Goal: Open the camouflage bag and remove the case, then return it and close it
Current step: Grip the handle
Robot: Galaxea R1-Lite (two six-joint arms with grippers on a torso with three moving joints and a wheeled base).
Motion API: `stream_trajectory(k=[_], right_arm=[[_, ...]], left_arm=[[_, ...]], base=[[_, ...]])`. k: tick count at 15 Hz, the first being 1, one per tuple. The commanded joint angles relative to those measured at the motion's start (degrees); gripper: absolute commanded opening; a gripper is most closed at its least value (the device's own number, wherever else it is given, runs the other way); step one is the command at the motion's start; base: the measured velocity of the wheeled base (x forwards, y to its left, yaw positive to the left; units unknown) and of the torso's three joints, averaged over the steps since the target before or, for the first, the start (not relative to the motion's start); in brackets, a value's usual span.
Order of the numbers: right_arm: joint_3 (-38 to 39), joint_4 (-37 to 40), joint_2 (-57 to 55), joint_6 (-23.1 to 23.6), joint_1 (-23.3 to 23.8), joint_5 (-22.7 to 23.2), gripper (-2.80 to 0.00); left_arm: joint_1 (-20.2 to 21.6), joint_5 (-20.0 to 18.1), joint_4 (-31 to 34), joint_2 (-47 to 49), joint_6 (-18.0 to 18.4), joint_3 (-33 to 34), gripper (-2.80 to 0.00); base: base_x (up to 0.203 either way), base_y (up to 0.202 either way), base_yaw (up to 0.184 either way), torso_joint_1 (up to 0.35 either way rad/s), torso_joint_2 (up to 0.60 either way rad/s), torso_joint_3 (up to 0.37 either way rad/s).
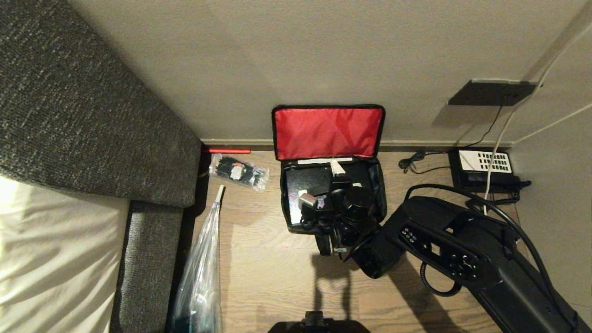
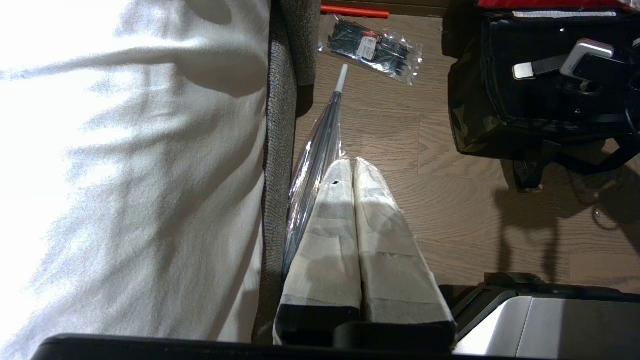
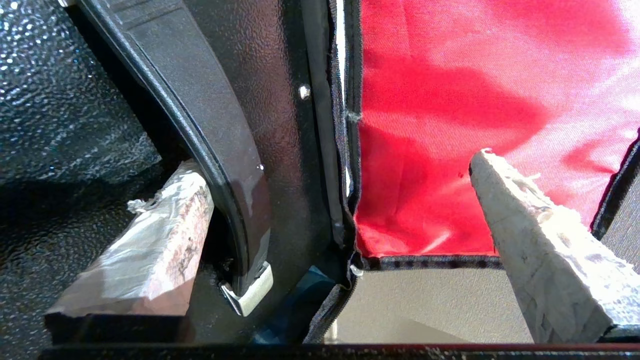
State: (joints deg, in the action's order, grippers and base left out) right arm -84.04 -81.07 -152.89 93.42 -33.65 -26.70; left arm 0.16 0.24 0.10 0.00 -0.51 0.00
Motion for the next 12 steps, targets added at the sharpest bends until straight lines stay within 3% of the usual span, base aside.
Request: stream_trajectory(k=[1,12], right_arm=[[-0.33,-0.50,0.05,0.54,-0.02,-0.20,0.00],[-0.07,-1.90,-0.21,0.36,-0.02,-0.20,0.00]], left_arm=[[0.02,0.02,-0.01,0.00,-0.02,0.09,-2.80],[0.02,0.02,-0.01,0.01,-0.02,0.00,-2.80]], base=[[0.000,0.000,0.000,0.000,0.00,0.000],[0.000,0.000,0.000,0.000,0.00,0.000]])
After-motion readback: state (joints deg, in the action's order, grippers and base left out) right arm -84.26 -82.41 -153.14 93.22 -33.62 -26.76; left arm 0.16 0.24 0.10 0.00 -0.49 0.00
